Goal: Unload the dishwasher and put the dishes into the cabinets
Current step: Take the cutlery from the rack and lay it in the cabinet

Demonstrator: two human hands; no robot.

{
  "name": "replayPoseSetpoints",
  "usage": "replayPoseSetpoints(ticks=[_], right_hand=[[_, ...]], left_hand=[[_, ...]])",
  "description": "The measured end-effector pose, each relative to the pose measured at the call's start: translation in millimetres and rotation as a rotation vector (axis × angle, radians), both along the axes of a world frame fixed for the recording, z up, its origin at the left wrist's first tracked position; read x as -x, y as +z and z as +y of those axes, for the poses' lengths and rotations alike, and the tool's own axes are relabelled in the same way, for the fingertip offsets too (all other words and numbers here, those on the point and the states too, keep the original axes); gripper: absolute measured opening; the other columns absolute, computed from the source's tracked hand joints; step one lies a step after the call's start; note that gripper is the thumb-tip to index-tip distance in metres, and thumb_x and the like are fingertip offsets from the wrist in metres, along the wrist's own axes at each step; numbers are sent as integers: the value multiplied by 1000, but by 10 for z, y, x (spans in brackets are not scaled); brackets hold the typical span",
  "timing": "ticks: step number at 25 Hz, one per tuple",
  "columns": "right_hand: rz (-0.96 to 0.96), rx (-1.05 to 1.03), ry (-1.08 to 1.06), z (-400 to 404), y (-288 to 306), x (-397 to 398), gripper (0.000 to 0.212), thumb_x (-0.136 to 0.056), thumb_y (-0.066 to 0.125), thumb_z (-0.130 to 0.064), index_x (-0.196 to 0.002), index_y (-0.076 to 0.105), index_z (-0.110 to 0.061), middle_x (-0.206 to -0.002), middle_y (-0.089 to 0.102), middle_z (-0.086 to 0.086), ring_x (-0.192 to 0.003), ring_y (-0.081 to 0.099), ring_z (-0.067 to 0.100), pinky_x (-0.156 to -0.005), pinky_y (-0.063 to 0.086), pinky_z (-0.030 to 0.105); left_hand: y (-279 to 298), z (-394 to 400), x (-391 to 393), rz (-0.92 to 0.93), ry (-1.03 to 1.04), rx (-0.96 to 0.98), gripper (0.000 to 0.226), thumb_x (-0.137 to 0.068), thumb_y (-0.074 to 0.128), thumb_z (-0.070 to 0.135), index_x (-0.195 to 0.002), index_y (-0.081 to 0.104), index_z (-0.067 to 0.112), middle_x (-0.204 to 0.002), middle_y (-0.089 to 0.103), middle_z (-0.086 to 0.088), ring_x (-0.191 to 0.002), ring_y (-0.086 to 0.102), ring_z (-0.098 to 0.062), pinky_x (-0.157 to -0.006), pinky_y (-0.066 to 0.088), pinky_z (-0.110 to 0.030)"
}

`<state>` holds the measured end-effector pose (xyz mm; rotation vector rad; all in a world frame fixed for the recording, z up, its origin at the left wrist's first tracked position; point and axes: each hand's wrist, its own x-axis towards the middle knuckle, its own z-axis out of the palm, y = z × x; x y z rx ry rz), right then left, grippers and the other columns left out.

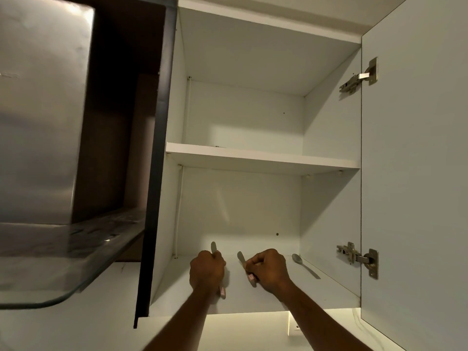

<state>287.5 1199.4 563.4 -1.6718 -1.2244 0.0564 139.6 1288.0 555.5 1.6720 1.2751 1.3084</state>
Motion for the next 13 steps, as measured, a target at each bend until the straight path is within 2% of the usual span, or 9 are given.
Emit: replayPoseSetpoints(ticks=[3,5,8,10,13], right_hand=[[-95,65,-69,209,-31,49,15,-87,81,-16,-73,84,-12,-63,76,0,-55,72,7,-55,50,9],[-126,101,-80,321,-58,25,13,-89,82,-22,-80,84,-12,-61,72,-6,-51,68,0,-53,48,7],[-207,110,-97,416,-93,-53,14,-87,83,-35,-86,86,-22,-63,67,-17,-61,67,-1,-65,49,8],[-250,138,-96,428,-108,-70,16,-84,83,-43,-85,86,-28,-61,66,-17,-65,65,0,-64,45,7],[-263,184,-59,412,-120,-75,16,-85,81,-44,-86,85,-29,-61,70,-17,-61,66,-2,-66,44,8]], left_hand=[[28,-73,7,-48,-3,-3,44,-105,45,39,-73,67,18,-78,71,2,-79,69,-23,-71,54,-33],[13,-43,13,-56,-16,-16,44,-105,45,39,-73,67,19,-76,70,5,-78,69,-20,-73,56,-33],[-13,18,-5,-38,-42,-35,43,-104,47,38,-75,71,18,-72,71,8,-75,69,-17,-75,58,-34],[-17,13,-6,-42,-56,-36,41,-104,48,36,-79,73,17,-71,70,9,-74,69,-16,-70,55,-31],[-2,-53,22,-51,-68,-38,39,-103,49,34,-82,75,14,-72,72,8,-72,69,-15,-63,49,-29]])
